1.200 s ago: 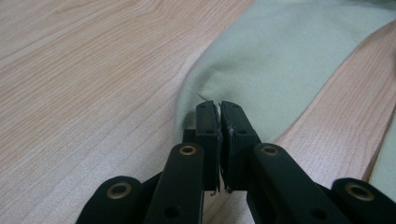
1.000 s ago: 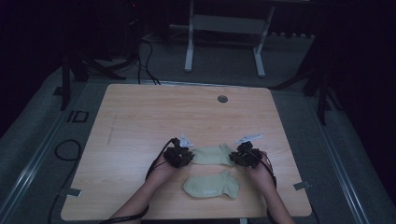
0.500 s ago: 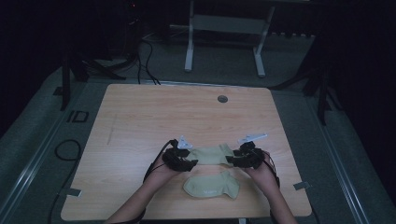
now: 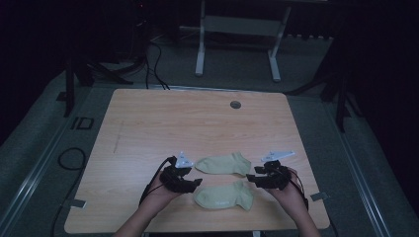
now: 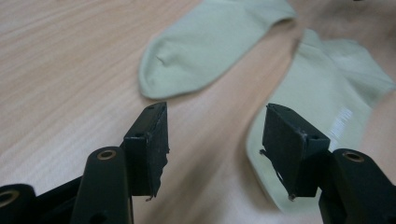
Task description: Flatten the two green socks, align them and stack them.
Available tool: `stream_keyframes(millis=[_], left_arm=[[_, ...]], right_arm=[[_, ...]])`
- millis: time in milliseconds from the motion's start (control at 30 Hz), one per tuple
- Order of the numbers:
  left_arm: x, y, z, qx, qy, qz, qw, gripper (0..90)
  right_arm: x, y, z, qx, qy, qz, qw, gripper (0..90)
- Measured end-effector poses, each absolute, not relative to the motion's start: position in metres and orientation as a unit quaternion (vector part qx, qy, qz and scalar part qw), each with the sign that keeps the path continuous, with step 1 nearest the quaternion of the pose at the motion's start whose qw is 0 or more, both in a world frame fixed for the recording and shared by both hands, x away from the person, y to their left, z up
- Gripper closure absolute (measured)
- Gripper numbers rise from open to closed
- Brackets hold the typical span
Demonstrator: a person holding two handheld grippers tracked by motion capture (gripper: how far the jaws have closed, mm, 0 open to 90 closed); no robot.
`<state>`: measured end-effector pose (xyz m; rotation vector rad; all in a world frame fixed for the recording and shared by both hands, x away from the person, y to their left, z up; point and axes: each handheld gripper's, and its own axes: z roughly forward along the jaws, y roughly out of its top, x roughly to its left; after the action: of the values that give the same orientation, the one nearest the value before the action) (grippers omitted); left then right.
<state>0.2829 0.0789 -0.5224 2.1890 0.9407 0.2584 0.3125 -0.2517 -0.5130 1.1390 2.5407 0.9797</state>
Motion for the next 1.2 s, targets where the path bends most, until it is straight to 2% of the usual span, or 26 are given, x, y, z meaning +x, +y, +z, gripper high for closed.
stream_keyframes(millis=[300, 700, 867, 967, 1033, 1200], left_arm=[[0.262, 0.083, -0.534, 0.862, 0.358, 0.088, 0.348, 40.5], [0.253, 0.076, -0.555, 0.862, 0.364, 0.057, 0.348, 42.6], [0.25, 0.072, -0.557, 0.867, 0.354, 0.052, 0.346, 49.9], [0.249, 0.069, -0.558, 0.871, 0.349, 0.056, 0.341, 54.6], [0.248, 0.069, -0.559, 0.869, 0.351, 0.054, 0.344, 59.5], [0.25, 0.07, -0.56, 0.866, 0.357, 0.042, 0.347, 78.3]], right_arm=[[0.291, -0.251, -0.513, 0.38, 0.859, 0.331, 0.085, 55.3], [0.273, -0.239, -0.547, 0.385, 0.871, 0.295, 0.077, 58.7], [0.267, -0.235, -0.548, 0.378, 0.876, 0.285, 0.094, 61.7], [0.262, -0.231, -0.548, 0.364, 0.884, 0.273, 0.11, 66.7], [0.261, -0.231, -0.548, 0.36, 0.886, 0.272, 0.11, 72.1], [0.26, -0.231, -0.547, 0.36, 0.886, 0.27, 0.109, 77.8]])
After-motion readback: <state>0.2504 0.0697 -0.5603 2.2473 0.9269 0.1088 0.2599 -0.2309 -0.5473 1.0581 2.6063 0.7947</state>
